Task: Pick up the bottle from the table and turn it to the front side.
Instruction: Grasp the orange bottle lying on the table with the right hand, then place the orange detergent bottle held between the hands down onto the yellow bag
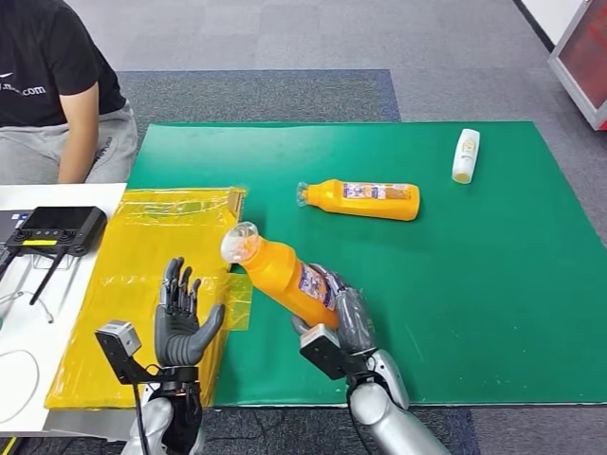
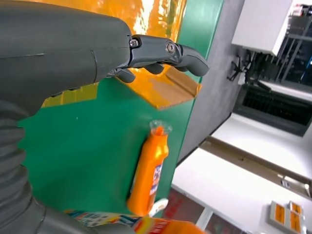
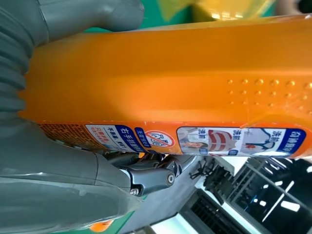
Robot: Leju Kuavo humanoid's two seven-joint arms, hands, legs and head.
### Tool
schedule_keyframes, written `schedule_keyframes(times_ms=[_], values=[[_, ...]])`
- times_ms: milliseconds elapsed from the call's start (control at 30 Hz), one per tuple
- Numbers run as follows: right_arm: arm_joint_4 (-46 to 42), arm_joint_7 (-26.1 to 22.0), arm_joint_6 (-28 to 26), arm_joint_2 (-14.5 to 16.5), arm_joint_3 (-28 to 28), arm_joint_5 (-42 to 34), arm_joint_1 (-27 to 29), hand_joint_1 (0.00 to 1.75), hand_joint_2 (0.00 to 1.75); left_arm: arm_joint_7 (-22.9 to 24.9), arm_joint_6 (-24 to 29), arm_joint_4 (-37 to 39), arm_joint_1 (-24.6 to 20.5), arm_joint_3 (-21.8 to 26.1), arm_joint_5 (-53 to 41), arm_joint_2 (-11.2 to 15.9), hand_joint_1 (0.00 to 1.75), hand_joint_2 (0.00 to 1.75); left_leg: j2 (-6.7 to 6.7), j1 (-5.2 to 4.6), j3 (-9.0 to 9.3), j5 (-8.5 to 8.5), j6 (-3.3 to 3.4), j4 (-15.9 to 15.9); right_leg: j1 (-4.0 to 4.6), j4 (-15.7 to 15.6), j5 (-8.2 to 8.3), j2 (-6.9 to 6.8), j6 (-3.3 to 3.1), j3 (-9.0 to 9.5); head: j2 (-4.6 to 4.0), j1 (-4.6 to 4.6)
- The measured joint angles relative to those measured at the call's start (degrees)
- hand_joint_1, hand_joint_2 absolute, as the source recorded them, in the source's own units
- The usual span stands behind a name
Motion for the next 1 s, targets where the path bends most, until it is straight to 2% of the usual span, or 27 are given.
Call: schedule_keyframes(times_ms=[400,767,1000], values=[[-4.4,-0.4,1.4,1.4,0.0,-4.9,1.9,1.75,1.75,-1.5,0.3,0.5,-1.1,-3.8,-2.7,0.4,0.00,1.75,-0.01,0.00,-0.04,0.00,0.00,0.0,0.01,0.0,-0.02,0.00,0.01,-0.02,0.00,0.01],[-4.9,-0.3,2.5,2.3,0.1,-5.6,2.2,1.75,1.75,-2.2,0.0,0.5,-1.6,-6.0,-3.4,0.7,0.00,1.75,-0.01,0.00,-0.06,0.00,0.00,0.0,0.01,0.0,-0.02,0.00,0.01,-0.02,0.00,-0.01],[-4.6,-0.6,2.9,2.5,1.1,-5.3,2.2,1.75,1.75,-2.2,-3.3,0.4,-2.3,-7.5,-3.4,1.0,0.00,1.75,-0.01,0.00,-0.08,0.00,0.00,0.0,0.01,0.0,-0.02,-0.01,0.01,-0.04,0.00,0.00]])
